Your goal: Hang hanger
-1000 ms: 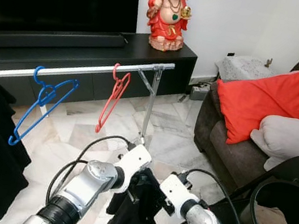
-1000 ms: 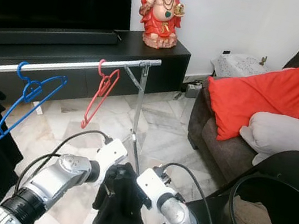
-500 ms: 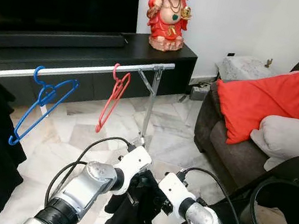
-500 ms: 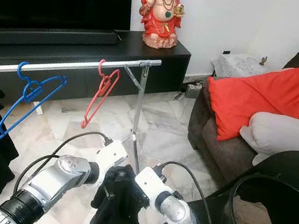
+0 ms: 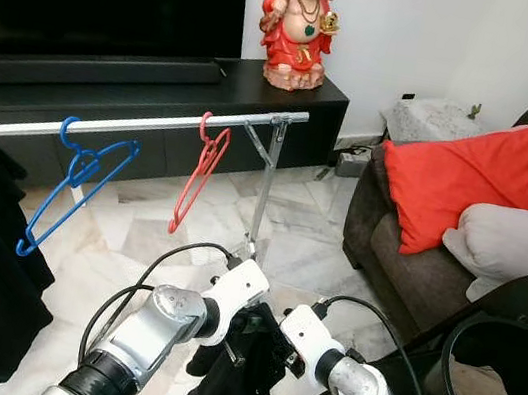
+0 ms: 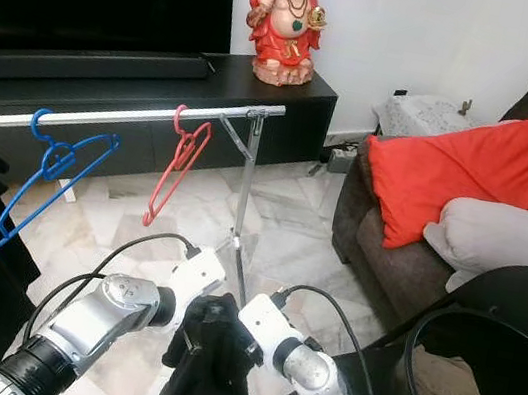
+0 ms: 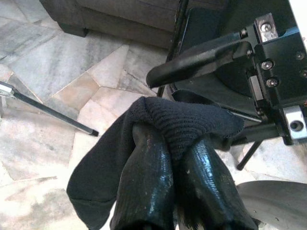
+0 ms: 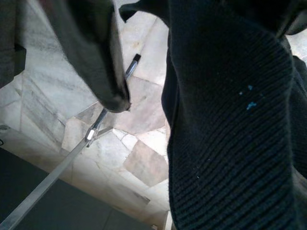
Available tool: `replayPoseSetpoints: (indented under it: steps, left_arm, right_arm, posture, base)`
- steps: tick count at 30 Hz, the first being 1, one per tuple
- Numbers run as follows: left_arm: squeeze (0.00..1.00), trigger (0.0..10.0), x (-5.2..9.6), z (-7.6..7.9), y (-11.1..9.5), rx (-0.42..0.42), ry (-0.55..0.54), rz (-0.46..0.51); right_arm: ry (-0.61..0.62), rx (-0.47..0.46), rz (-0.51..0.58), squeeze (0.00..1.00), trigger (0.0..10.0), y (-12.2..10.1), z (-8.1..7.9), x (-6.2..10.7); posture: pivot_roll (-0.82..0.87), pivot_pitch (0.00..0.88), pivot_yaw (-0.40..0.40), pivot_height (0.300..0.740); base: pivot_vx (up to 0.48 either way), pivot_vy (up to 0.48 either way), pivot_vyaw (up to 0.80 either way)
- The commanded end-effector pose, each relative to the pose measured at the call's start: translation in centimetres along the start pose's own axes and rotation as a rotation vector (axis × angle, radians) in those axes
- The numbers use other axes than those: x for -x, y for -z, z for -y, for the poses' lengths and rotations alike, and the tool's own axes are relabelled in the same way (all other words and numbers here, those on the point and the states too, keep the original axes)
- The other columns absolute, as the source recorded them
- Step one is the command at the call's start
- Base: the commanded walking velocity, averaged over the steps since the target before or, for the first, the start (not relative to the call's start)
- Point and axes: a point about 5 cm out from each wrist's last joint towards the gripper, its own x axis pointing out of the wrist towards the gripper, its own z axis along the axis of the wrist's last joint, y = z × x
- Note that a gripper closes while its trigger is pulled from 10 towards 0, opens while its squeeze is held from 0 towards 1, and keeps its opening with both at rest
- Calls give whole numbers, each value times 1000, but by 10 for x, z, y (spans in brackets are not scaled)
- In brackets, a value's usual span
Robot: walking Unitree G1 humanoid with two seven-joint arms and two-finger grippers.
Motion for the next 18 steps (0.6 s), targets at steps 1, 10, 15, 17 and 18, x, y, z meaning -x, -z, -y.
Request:
replayPoseSetpoints:
  steps: [1, 10, 15, 17, 18]
  left_arm:
    - [0, 0, 2, 1, -5, -13, 8, 22]
    - [0, 0, 2, 2, -5, -16, 13, 21]
    - [0, 0, 2, 3, -6, -18, 21, 23]
    - [0, 0, 3, 3, -6, -19, 21, 23]
    - [0, 0, 3, 3, -6, -20, 21, 23]
  right_arm:
    - [-4, -3, 4, 0, 0, -3, 2, -1]
    - [-48, 39, -39, 0, 0, 4, -2, 0]
    - [-67, 30, -45, 0, 0, 5, -4, 1]
    - [-76, 30, -47, 0, 0, 6, -5, 1]
    - [-84, 25, -46, 0, 0, 6, -6, 1]
  posture:
    - [113, 45, -4, 740]
    - [113, 45, -4, 740]
    - [117, 46, -3, 740]
    - [118, 46, -4, 740]
    - [118, 46, -4, 740]
  base:
    - [0, 0, 0]
    - [0, 0, 0]
    - [0, 0, 0]
    - [0, 0, 0]
    - [0, 0, 0]
